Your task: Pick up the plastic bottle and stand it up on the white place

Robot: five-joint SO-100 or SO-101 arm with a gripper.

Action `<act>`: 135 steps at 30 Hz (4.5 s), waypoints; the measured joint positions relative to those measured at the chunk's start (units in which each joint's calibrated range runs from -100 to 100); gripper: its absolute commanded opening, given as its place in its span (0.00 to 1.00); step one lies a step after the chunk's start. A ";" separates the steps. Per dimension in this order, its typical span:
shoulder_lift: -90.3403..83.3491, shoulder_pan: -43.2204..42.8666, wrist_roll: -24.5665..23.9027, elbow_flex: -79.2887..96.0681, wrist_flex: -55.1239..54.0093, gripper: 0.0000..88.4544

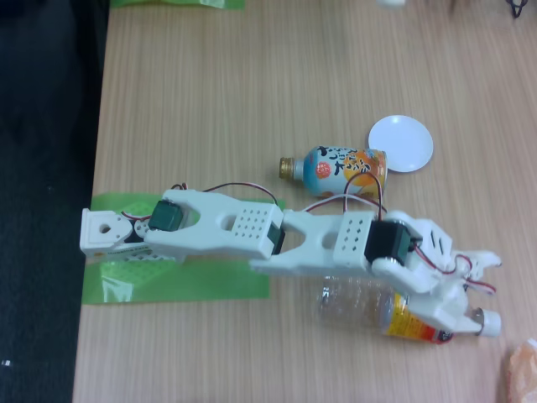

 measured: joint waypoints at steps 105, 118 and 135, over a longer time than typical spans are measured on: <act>12.46 -2.39 0.00 -0.27 -5.01 0.41; 12.46 -2.39 0.00 -0.27 -4.84 0.41; 12.37 -0.37 3.89 -0.27 6.63 0.41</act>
